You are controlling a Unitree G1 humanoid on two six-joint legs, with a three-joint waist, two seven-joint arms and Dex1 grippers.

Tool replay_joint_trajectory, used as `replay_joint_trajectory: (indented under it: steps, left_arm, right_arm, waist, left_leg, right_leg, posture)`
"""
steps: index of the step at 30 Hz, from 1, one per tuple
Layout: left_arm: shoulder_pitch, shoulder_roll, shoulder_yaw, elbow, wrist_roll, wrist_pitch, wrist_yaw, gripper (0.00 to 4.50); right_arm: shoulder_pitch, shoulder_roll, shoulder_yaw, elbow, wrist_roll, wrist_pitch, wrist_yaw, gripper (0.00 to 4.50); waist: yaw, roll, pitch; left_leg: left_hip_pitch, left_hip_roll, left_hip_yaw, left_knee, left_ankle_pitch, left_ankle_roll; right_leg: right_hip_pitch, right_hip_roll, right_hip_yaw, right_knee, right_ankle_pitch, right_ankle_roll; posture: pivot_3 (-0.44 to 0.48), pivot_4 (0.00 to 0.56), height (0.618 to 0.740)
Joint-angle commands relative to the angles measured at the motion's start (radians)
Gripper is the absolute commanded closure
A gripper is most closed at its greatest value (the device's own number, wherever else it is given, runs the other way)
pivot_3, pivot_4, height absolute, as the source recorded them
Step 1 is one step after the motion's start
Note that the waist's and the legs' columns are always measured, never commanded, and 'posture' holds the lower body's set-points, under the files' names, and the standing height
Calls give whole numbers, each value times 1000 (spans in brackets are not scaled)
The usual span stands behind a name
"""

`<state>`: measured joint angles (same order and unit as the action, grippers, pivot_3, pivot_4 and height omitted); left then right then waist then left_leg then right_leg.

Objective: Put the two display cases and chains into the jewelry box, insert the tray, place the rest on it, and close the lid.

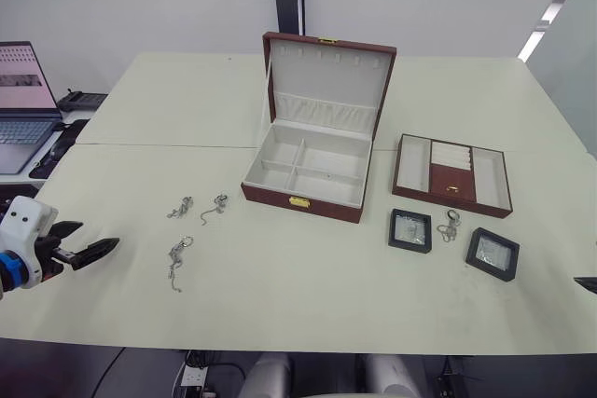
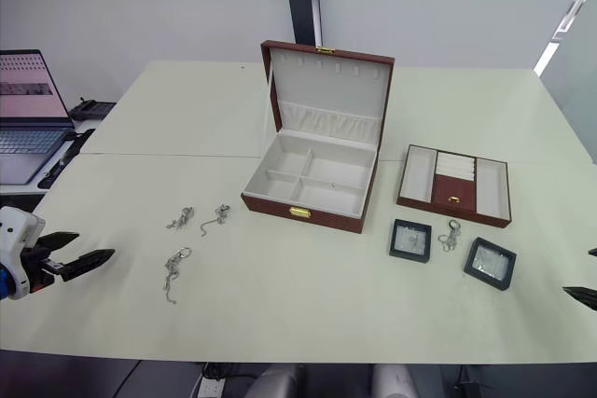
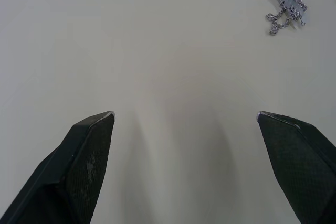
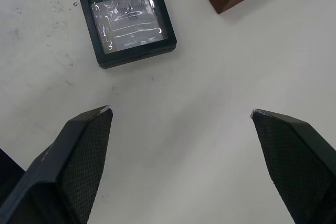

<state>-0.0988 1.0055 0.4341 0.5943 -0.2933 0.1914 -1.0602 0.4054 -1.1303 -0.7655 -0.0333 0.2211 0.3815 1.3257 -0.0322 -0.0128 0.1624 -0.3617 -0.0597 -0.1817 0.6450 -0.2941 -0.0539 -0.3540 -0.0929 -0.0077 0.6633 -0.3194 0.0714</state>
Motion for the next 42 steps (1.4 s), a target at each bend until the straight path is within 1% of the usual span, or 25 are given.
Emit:
replay_joint_trajectory:
  steps: [1,4,7,11,15,19,22,23,24,25,26,29,31,36,37,39,40,42]
  left_arm:
    - [-8,11,24,-15,-25,10,-4,0]
    - [-19,0,24,-18,-22,-13,21,0]
    - [-36,-11,23,-33,-42,10,22,0]
    - [-80,-22,14,-57,-52,65,53,0]
    - [-126,-18,5,-65,-52,99,67,0]
    - [-212,-24,-21,-79,-45,126,86,0]
    - [-264,-51,-53,-113,-40,110,96,0]
    - [-281,-63,-64,-131,-46,120,96,396]
    - [-290,-72,-72,-150,-48,128,98,636]
    - [-298,-81,-87,-170,-45,136,97,936]
    - [-309,-93,-102,-183,-44,144,97,1227]
    - [-341,-118,-150,-201,-33,150,91,2201]
    - [-388,-152,-196,-176,-15,141,98,2870]
    - [-512,-240,-298,-69,45,84,86,4417]
    - [-540,-260,-319,-37,59,70,83,4500]
    - [-583,-284,-345,23,81,44,81,4500]
    - [-610,-298,-360,61,98,24,85,4500]
    - [-676,-334,-385,155,134,-15,120,4500]
  right_arm:
    - [7,12,-52,-22,9,2,-10,20]
    - [19,22,-62,-37,5,2,-18,20]
    - [28,45,-89,-77,25,35,-29,20]
    - [5,68,-116,-192,63,147,-82,20]
    - [-39,64,-127,-264,108,224,-115,20]
    - [-134,42,-71,-311,141,270,-169,20]
    - [-252,36,15,-330,166,290,-234,20]
    - [-295,37,52,-337,170,292,-259,0]
    - [-326,38,82,-341,171,295,-277,298]
    - [-352,38,114,-344,172,295,-289,415]
    - [-384,42,150,-347,174,301,-309,656]
    - [-458,52,242,-357,178,322,-350,1733]
    - [-531,74,344,-353,163,319,-390,2386]
    - [-712,159,593,-269,73,276,-473,3662]
    - [-743,178,642,-241,46,253,-480,3907]
    - [-787,203,706,-197,9,220,-488,4393]
    - [-814,223,739,-167,-10,205,-495,4479]
    - [-880,284,811,-89,-53,173,-517,4479]
  waist:
    - [0,0,0]
    - [0,0,0]
    - [1,0,0]
    - [0,0,0]
    - [0,0,0]
    - [1,0,0]
    - [0,0,0]
    - [0,0,0]
    - [0,0,0]
    - [0,0,0]
    - [0,0,0]
    - [0,0,0]
    - [0,0,0]
    - [-1,0,-1]
    - [-2,0,-1]
    - [-2,-1,-1]
    - [-2,-1,-1]
    - [-5,-1,-1]
  left_leg:
    - [0,0,0,0,0,0]
    - [0,0,0,0,0,0]
    - [0,0,0,0,0,0]
    - [0,0,0,0,0,0]
    - [0,0,0,0,0,0]
    - [0,0,-1,1,0,0]
    - [0,0,-1,1,1,-1]
    - [0,0,-1,1,1,-2]
    - [0,0,-1,1,2,-3]
    - [-1,0,-1,1,2,-4]
    - [-1,0,-1,1,3,-4]
    - [-1,0,-1,1,3,-5]
    - [-1,0,-1,1,3,-5]
    - [-2,-1,-1,2,3,-5]
    - [-2,-2,0,2,3,-5]
    - [-3,-3,0,2,3,-6]
    - [-4,-2,0,2,3,-6]
    - [-4,-2,0,2,3,-6]
  right_leg:
    - [0,0,0,0,0,0]
    - [0,0,0,0,0,0]
    - [0,0,0,0,0,0]
    - [0,0,0,0,0,0]
    - [0,0,0,0,0,0]
    - [0,0,-1,0,0,0]
    - [0,0,0,1,0,0]
    - [0,0,0,0,0,0]
    - [0,0,0,1,0,0]
    - [0,0,0,1,0,0]
    - [0,0,-1,1,0,0]
    - [-1,0,0,0,0,0]
    - [-1,0,-1,1,0,0]
    - [-1,0,-1,1,1,0]
    - [-2,0,-1,1,1,0]
    - [-3,0,-1,1,1,0]
    - [-4,0,-1,2,1,0]
    - [-5,0,-1,2,1,0]
  posture:
    - [0,150,740]
    - [0,150,740]
    - [0,150,740]
    - [0,150,740]
    - [0,150,740]
    - [0,150,740]
    - [0,150,740]
    - [0,150,740]
    - [0,150,740]
    - [0,150,740]
    - [0,150,740]
    - [0,150,740]
    - [0,150,740]
    - [0,150,740]
    - [0,150,740]
    - [0,150,740]
    - [0,150,740]
    - [0,150,740]
